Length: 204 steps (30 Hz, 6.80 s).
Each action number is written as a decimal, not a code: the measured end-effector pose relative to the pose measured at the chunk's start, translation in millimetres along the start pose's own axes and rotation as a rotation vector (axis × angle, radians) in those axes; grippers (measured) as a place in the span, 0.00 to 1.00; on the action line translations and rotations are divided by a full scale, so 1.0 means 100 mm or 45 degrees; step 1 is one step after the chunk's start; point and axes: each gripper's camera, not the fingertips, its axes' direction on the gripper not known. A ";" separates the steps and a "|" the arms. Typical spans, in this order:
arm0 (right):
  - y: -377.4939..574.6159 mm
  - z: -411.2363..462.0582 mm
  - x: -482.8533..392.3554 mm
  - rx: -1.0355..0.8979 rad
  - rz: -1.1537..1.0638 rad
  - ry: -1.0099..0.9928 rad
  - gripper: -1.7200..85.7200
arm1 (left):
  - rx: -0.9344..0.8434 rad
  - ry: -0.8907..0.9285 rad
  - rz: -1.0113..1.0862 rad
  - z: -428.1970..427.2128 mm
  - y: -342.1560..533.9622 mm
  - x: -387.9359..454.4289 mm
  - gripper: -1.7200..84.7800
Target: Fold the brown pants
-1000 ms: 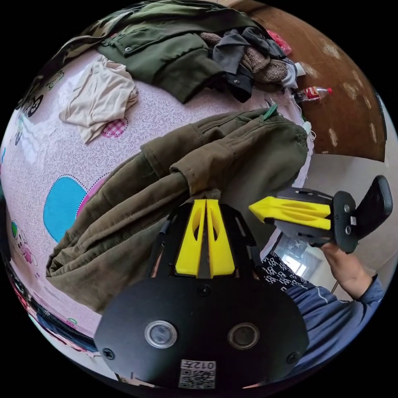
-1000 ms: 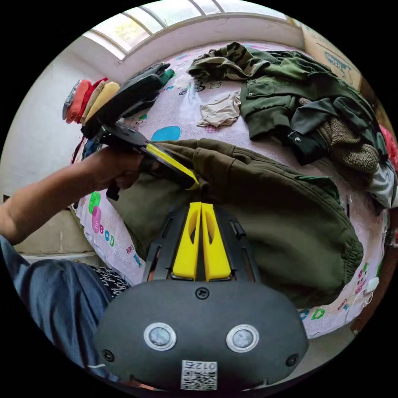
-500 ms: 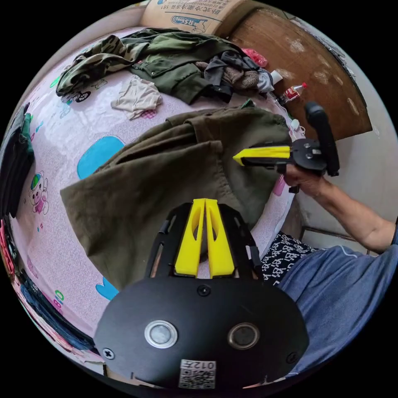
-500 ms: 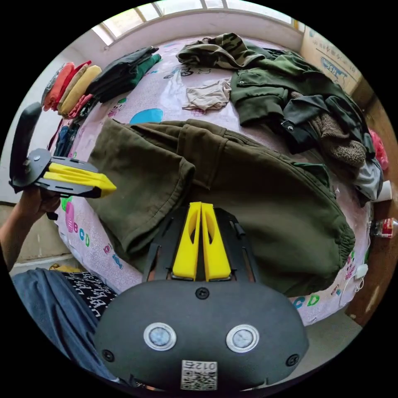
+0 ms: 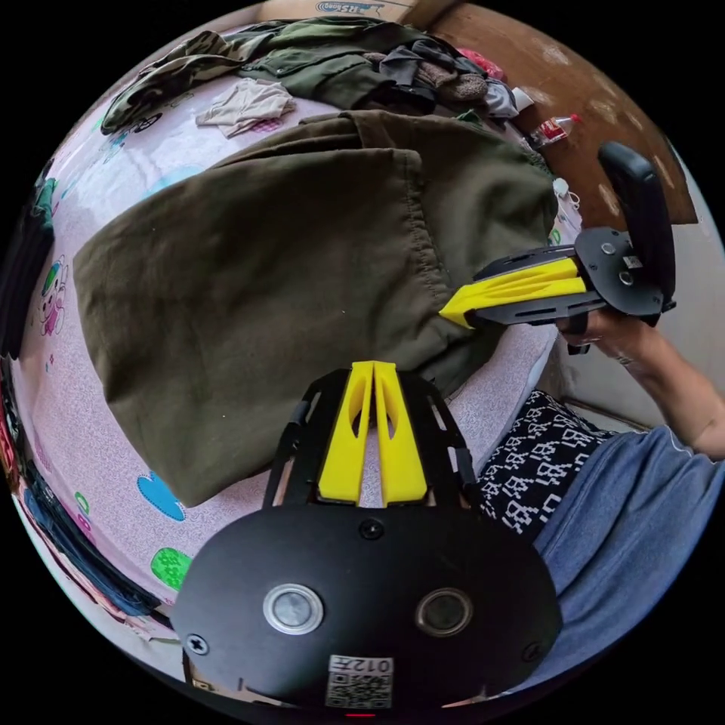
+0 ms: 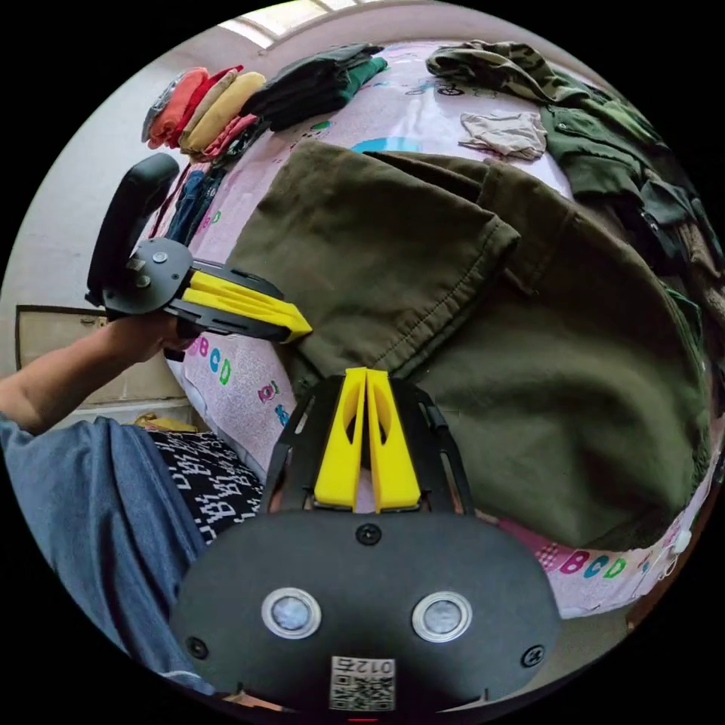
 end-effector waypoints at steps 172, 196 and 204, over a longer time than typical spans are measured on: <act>0.13 -1.01 -6.23 0.300 -1.188 0.347 0.06 | 0.397 0.457 -1.075 -0.25 6.95 -2.87 0.14; 0.48 -0.75 -8.39 0.487 -1.350 0.924 0.10 | 0.656 1.043 -0.990 -0.66 8.34 -4.20 0.12; 0.45 -1.37 -8.24 0.534 -1.283 0.774 0.10 | 0.675 0.900 -1.235 -0.85 8.37 -5.06 0.21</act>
